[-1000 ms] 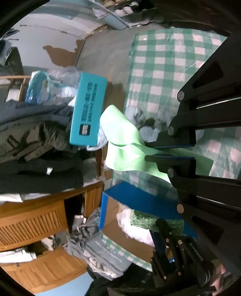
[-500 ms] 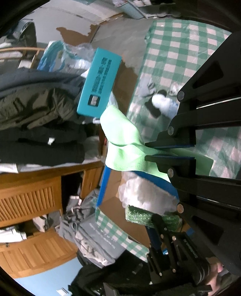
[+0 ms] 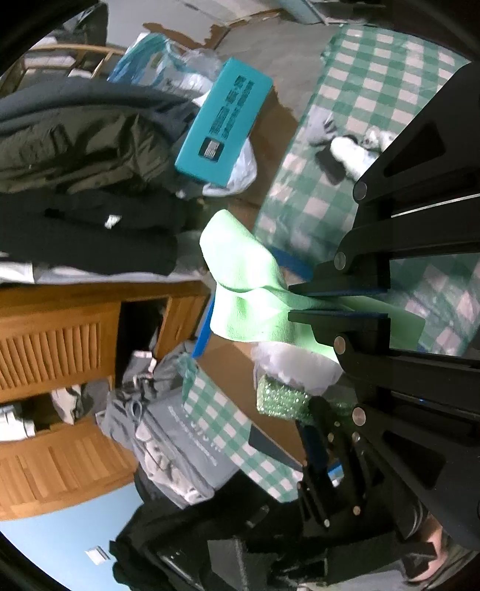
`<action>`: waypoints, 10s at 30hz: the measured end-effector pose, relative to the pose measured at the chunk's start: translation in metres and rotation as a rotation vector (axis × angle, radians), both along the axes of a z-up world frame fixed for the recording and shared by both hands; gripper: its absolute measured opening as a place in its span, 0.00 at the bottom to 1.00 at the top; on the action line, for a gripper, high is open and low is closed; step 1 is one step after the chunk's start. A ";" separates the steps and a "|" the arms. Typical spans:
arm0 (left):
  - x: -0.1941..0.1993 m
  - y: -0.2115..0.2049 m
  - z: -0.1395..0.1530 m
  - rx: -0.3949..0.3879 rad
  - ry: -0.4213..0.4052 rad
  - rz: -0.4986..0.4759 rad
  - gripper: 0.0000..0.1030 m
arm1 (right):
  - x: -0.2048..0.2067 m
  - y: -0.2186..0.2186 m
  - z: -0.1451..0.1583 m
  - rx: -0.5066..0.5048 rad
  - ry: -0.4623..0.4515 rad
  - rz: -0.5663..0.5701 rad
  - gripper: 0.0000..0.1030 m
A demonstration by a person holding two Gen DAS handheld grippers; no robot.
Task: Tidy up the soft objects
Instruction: 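Lift the green cloth and green pad and carry both over the box, then open both grippers to drop the cloth and pad into the box, then move both tools back toward the socks on the table, then grasp the grey sock bundle with the right gripper while the left grasps the white sock, then lift the grey and white socks and carry both over the box, then open both grippers to drop the socks into the box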
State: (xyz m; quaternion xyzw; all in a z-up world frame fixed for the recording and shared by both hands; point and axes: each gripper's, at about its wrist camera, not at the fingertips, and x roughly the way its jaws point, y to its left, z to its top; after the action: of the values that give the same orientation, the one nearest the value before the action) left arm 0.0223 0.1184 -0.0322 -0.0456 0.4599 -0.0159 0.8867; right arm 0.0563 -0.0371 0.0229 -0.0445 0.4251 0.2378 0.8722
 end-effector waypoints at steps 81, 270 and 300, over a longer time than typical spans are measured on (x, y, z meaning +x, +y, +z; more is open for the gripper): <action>0.013 -0.056 -0.004 0.005 -0.017 -0.070 0.69 | 0.007 -0.065 -0.026 -0.099 0.030 -0.216 0.58; 0.041 -0.013 0.003 0.070 0.007 -0.009 0.39 | 0.038 -0.016 -0.027 0.055 0.066 -0.058 0.35; 0.062 0.051 -0.043 -0.022 0.142 0.145 0.52 | 0.085 0.079 -0.058 -0.011 0.188 0.124 0.37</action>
State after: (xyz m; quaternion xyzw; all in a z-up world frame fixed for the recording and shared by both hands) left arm 0.0844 0.1692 -0.0748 -0.0897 0.5168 0.0467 0.8501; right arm 0.1409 0.0415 -0.0352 -0.0529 0.5028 0.2923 0.8117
